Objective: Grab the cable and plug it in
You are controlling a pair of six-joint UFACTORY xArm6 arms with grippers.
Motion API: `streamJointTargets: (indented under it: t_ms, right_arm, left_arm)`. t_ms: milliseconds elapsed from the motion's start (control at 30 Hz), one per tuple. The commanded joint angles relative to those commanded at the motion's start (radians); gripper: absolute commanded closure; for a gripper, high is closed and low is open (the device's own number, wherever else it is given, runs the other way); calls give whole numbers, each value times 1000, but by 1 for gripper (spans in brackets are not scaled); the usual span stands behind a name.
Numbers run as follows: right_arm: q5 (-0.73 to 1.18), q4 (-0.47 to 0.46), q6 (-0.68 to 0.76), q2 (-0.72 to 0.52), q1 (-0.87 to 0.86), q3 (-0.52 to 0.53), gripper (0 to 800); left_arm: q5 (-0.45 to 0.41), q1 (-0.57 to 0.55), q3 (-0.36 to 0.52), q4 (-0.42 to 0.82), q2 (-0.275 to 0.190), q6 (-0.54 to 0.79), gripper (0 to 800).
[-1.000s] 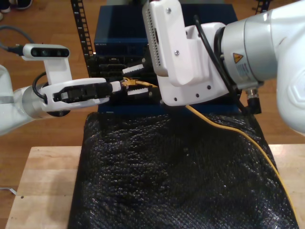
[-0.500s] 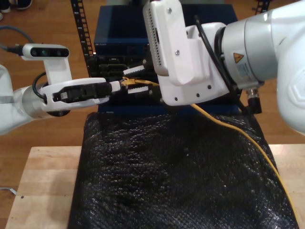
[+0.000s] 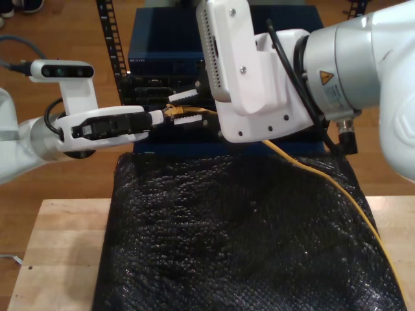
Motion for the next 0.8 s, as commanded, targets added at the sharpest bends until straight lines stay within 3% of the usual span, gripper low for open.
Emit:
streamJointTargets:
  t_ms: [233, 433, 467, 533, 600, 667, 800]
  right_arm:
    - [0, 0, 0, 0, 0, 2, 737]
    - [0, 5, 3, 0, 0, 2, 779]
    - [0, 9, 3, 0, 0, 2, 786]
    - [0, 14, 2, 0, 0, 2, 797]
    - [0, 15, 3, 0, 2, 2, 798]
    - [0, 17, 3, 0, 2, 2, 798]
    - [0, 17, 25, 2, 2, 0, 798]
  left_arm:
    - [0, 0, 0, 0, 0, 0, 764]
    - [0, 0, 0, 2, 0, -2, 748]
    - [2, 0, 0, 2, 0, -2, 676]
    - [15, 0, 2, 0, 0, -2, 441]
    - [25, 0, 2, 0, 8, 0, 418]
    - [25, 0, 2, -2, 9, -2, 332]
    - [25, 0, 0, -2, 14, 0, 244]
